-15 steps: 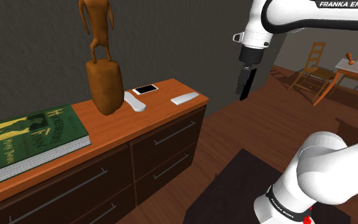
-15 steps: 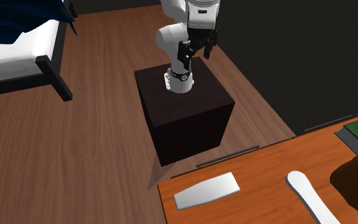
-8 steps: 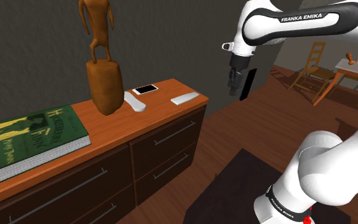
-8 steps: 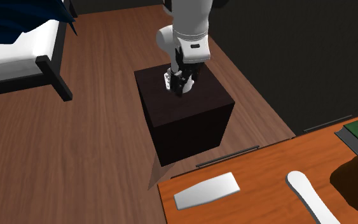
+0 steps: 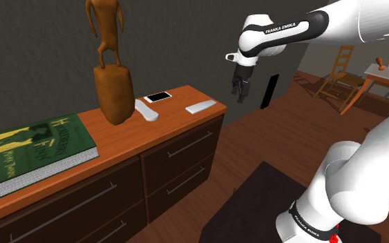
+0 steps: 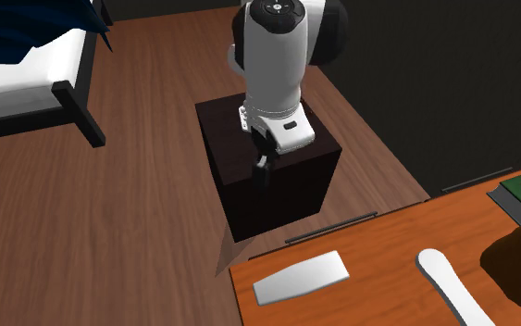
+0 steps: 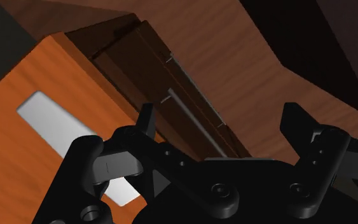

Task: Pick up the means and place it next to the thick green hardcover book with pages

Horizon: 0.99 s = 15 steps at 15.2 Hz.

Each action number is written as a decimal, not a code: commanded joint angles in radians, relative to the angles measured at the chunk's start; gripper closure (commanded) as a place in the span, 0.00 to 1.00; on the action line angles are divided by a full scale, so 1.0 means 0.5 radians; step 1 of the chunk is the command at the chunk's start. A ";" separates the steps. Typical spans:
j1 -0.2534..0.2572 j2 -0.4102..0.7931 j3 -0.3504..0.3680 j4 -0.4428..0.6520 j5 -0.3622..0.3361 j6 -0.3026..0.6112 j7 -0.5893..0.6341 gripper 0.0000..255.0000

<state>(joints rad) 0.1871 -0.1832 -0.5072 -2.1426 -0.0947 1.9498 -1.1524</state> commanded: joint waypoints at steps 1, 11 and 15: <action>0.021 0.167 -0.052 0.101 0.076 0.058 -0.227 0.00; -0.093 1.028 0.010 0.780 0.543 0.147 -1.172 0.00; -0.186 1.336 0.118 1.115 0.649 0.114 -1.444 0.00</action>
<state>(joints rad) 0.1111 0.4318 -0.4644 -1.6373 0.2106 2.0070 -1.8334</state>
